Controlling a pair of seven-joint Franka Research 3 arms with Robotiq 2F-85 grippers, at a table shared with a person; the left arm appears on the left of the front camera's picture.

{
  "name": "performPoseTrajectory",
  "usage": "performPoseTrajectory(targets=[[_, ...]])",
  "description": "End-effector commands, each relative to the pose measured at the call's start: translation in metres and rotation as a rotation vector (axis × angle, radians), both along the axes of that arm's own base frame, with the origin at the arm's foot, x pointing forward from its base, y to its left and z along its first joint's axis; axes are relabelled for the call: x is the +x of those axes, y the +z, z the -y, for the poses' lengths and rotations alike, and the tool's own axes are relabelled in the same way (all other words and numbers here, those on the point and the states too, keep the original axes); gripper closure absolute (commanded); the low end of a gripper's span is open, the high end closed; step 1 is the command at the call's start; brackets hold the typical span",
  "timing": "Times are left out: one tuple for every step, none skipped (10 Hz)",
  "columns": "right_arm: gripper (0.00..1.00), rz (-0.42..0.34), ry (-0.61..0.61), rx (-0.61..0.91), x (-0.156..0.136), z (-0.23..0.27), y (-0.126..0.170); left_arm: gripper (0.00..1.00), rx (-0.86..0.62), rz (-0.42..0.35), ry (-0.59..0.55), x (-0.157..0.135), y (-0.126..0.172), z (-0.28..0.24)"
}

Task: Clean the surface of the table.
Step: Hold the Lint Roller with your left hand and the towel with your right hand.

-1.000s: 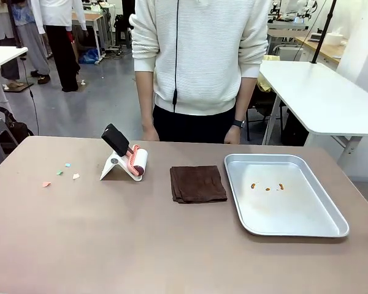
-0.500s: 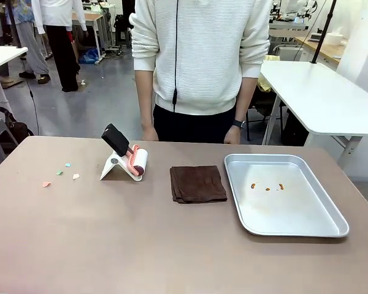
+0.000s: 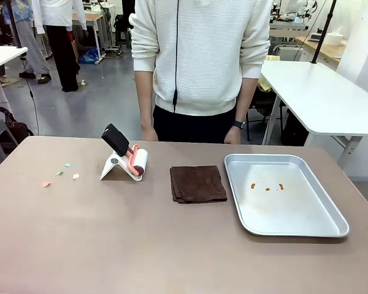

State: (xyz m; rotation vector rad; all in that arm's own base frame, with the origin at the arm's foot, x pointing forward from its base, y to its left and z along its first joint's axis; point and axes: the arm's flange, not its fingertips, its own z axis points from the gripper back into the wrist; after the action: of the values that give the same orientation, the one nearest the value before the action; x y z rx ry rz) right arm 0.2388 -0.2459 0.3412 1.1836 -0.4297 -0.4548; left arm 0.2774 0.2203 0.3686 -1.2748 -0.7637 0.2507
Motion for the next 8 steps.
performPoseTrajectory(targets=[[0.0,-0.017,0.003,-0.114,0.003,-0.013,0.01,0.0,0.047,0.013,-0.018,0.004,0.008,-0.001],[0.0,-0.008,0.018,-0.203,0.006,-0.032,0.025,0.0,0.106,0.017,-0.048,0.012,0.024,0.001],[0.0,0.049,0.07,-0.298,0.008,-0.056,0.046,0.0,0.152,0.024,-0.106,0.027,0.048,0.01],[0.0,0.078,0.123,-0.376,0.016,-0.078,0.064,0.0,0.222,0.022,-0.159,0.044,0.07,0.027],[0.0,0.115,0.196,-0.44,0.027,-0.101,0.081,0.0,0.295,0.032,-0.227,0.06,0.09,0.044],[0.0,0.142,0.258,-0.513,0.04,-0.123,0.098,0.0,0.391,0.048,-0.288,0.075,0.107,0.065],[0.0,0.193,0.358,-0.567,0.057,-0.154,0.117,0.0,0.468,0.061,-0.366,0.089,0.125,0.096],[0.0,0.194,0.424,-0.639,0.075,-0.189,0.131,0.0,0.523,0.057,-0.414,0.1,0.136,0.117]])
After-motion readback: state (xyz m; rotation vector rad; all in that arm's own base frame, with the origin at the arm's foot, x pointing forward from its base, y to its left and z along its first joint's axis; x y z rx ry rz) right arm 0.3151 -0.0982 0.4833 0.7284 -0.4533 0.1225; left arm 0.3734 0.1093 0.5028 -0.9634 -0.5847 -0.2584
